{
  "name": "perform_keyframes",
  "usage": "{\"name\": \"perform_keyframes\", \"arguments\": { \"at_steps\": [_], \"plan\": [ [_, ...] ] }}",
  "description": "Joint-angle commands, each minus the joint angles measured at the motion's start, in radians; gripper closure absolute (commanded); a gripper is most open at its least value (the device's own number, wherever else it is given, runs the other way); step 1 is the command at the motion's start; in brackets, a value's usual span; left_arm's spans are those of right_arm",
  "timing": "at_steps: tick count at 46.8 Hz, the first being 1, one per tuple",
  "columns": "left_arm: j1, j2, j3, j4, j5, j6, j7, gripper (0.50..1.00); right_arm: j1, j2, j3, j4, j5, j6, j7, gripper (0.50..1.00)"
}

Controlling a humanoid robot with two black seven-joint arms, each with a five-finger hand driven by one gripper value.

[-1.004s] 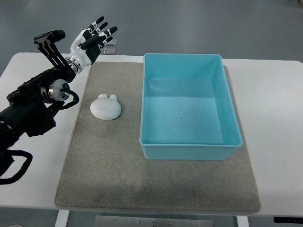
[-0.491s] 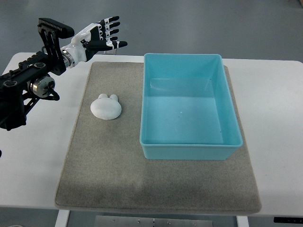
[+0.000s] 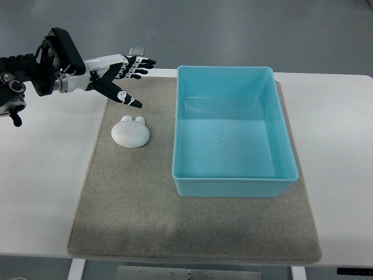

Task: Place white toy into blue box with left hand
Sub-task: 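Swing the open left hand over the white rabbit toy and lower it, then close the left hand fingers around the white rabbit toy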

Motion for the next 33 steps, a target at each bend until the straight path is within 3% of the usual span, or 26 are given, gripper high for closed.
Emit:
{"name": "perform_keyframes", "arguments": {
  "at_steps": [1,18,33],
  "plan": [
    [-0.001,0.018,0.002,-0.024,0.092,-0.024,0.000,0.510,0.000,0.000,0.000,0.000,0.000,0.000,0.000,0.564],
    [-0.014,0.027,0.002,-0.082,0.411,-0.033,-0.008,0.514,0.000,0.000,0.000,0.000,0.000,0.000,0.000,0.564],
    [-0.006,-0.005,0.051,-0.081,0.457,-0.030,-0.006,0.514,0.000,0.000,0.000,0.000,0.000,0.000,0.000,0.564]
  ]
}}
